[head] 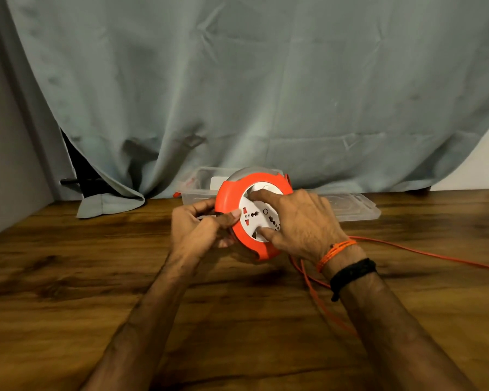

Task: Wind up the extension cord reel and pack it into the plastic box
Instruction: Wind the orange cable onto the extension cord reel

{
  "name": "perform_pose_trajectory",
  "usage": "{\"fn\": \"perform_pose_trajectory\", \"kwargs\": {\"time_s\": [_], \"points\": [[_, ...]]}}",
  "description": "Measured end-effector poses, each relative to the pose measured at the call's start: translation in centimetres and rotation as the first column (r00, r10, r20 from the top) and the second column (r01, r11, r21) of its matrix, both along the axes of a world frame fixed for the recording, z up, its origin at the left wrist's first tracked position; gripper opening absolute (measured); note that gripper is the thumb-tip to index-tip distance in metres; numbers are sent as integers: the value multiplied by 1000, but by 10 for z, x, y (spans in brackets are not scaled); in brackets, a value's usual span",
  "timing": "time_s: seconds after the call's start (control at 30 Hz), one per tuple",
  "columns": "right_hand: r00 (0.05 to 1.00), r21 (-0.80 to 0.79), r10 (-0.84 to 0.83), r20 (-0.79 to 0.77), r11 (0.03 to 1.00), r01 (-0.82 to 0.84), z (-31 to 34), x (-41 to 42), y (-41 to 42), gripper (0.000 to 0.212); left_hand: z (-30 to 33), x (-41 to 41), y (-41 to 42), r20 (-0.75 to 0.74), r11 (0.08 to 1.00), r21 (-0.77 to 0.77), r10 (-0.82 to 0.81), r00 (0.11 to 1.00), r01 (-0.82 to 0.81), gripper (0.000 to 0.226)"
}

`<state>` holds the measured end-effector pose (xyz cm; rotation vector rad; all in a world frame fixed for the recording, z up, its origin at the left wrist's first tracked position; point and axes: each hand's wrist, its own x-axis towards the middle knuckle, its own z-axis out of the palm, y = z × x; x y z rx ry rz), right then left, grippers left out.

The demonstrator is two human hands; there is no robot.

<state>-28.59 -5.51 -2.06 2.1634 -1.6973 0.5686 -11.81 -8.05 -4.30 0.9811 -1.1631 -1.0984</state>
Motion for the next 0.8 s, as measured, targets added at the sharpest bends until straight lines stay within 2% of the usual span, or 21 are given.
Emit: {"fn": "perform_pose_trajectory", "kwargs": {"time_s": [0.13,0.2,0.27,0.3,0.37,0.4,0.43,0.5,0.53,0.6,0.67,0.73,0.8], "points": [[1000,-16,11,-6,1000,-11,-6,0,-2,65,0,1,0,30,1000,-5,10,999,-10,34],[1000,-82,2,2,997,-2,-5,1,-3,66,1,1,1,19,1000,-8,5,1000,-4,33],[994,-126,-24,108,991,38,-7,7,-2,65,1,0,2,19,1000,-16,11,1000,-10,34],[969,-103,-60,239,991,87,-13,8,-5,63,0,0,1,28,1000,-23,21,999,-20,35],[846,49,-160,509,986,157,-27,8,-16,47,-1,-2,0,44,999,-35,40,998,-38,36],[771,200,-224,596,971,128,-33,9,-20,36,-1,-3,0,43,999,-34,40,998,-38,35],[671,303,-273,689,950,74,-36,11,-22,37,-2,-5,0,33,999,-31,34,999,-33,34],[442,236,-223,869,971,26,-33,13,-24,47,-2,-8,1,16,1000,-19,20,1000,-20,34],[421,169,-176,890,984,55,-30,14,-25,50,-2,-9,2,9,1000,-11,16,1000,-16,34],[437,122,-125,891,992,34,-22,18,-21,47,-2,-9,2,0,1000,-2,12,1000,-12,32],[463,141,-118,878,990,-15,-16,18,-14,42,-2,-7,0,6,1000,-9,20,1000,-20,32],[603,172,-162,781,984,41,-7,15,-6,40,-3,-5,-1,10,999,-15,29,1000,-29,33],[742,103,-165,650,986,130,-1,12,-2,44,-3,-3,-2,9,999,-17,31,999,-31,33]]}}
